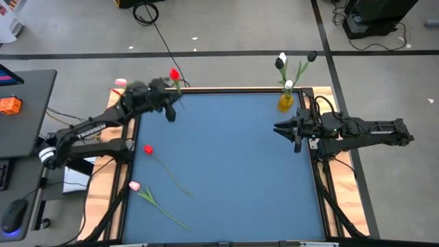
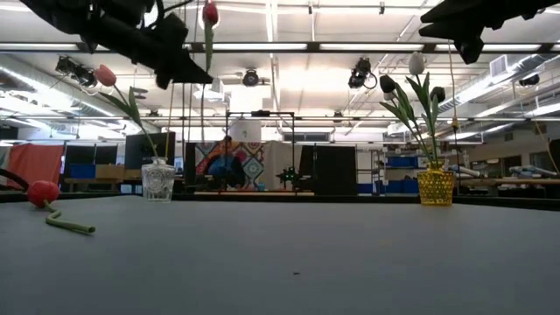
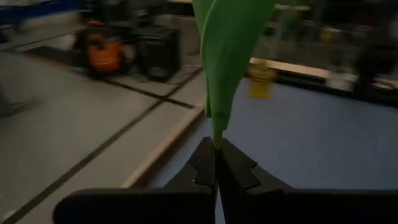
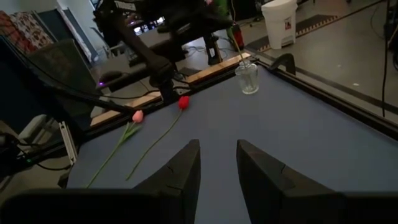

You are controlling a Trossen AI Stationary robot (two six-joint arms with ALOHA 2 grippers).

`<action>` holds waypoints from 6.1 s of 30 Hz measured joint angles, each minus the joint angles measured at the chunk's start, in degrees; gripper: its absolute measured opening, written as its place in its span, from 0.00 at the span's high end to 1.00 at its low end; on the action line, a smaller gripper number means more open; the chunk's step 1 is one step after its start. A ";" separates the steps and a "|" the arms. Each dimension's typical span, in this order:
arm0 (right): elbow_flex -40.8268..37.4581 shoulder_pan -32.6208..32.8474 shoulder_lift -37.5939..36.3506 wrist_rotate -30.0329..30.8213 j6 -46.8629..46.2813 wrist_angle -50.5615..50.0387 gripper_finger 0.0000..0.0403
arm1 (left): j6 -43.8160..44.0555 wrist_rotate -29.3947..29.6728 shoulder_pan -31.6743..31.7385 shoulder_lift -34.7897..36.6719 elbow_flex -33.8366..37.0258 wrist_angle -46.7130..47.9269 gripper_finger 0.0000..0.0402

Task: Sort flowers into vase by color
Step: Put the bottom red tulip into the transparent vase, then put the red tulip into the transparent vase

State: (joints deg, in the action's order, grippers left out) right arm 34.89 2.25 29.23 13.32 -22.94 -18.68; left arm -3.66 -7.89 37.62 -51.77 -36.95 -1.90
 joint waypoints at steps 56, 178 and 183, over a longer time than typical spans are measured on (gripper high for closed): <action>0.02 0.01 0.00 0.02 0.00 0.66 0.72 | 16.13 8.36 17.60 3.28 -2.93 14.98 0.79; 0.04 -0.01 0.00 0.02 0.00 3.63 0.72 | 42.52 53.22 -27.13 9.99 -8.87 33.60 1.00; 0.04 -0.01 0.00 0.03 0.02 3.61 0.72 | 18.44 56.08 -22.53 9.73 -12.32 20.55 1.00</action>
State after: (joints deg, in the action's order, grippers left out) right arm 34.94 2.24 29.23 13.35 -22.92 -15.07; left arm 14.78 48.18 15.09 -42.04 -49.27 18.65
